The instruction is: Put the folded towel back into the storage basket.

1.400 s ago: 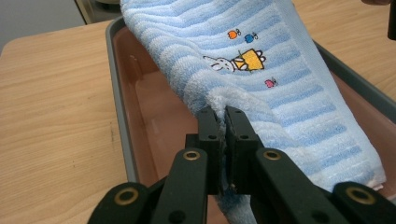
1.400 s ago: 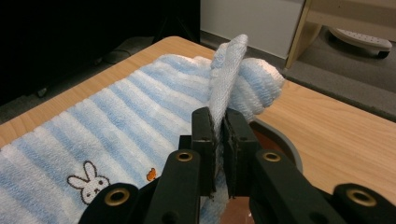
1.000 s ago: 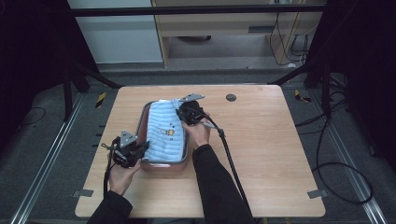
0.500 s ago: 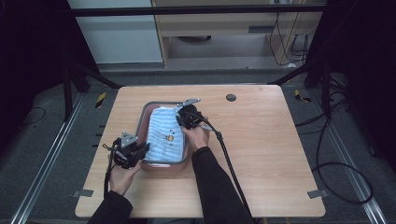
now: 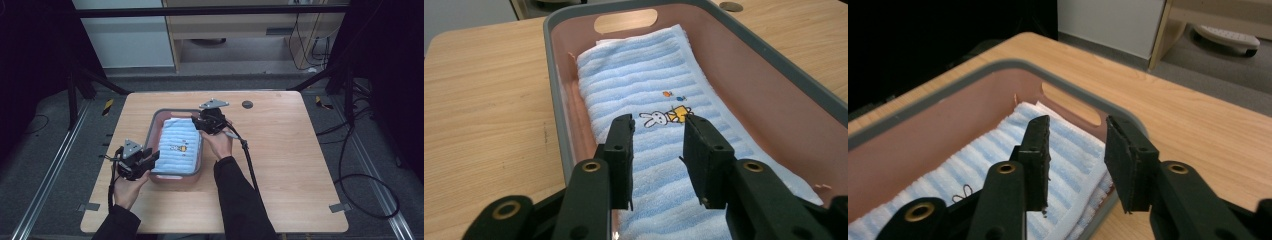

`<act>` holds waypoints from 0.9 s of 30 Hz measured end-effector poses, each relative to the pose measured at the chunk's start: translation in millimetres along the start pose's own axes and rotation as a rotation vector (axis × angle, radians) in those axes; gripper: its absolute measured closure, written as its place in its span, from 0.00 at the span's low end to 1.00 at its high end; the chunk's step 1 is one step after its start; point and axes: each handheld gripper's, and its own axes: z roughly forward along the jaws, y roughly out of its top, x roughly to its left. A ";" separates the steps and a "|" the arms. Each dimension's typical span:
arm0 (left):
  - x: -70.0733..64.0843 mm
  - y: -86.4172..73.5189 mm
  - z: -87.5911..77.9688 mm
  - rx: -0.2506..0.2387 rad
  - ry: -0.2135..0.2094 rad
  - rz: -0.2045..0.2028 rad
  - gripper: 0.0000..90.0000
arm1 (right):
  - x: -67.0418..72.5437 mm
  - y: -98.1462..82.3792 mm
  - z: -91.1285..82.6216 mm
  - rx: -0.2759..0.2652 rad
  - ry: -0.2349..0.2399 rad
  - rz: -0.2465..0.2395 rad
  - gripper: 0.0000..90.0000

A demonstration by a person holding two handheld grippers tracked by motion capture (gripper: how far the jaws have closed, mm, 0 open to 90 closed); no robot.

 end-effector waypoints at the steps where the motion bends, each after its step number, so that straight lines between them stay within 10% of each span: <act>1: -0.1 0.4 -1.0 -0.002 -0.001 0.002 0.71 | -1.2 0.7 -4.4 -0.012 0.000 0.003 0.65; 15: 6.5 3.8 -16.4 -0.071 -0.023 -0.029 0.51 | -25.3 -2.7 -77.5 -0.116 -0.035 0.026 0.39; 27: 23.9 -1.1 -20.3 -0.096 -0.019 -0.020 0.37 | -66.8 -49.1 -128.3 -0.096 -0.113 0.090 0.26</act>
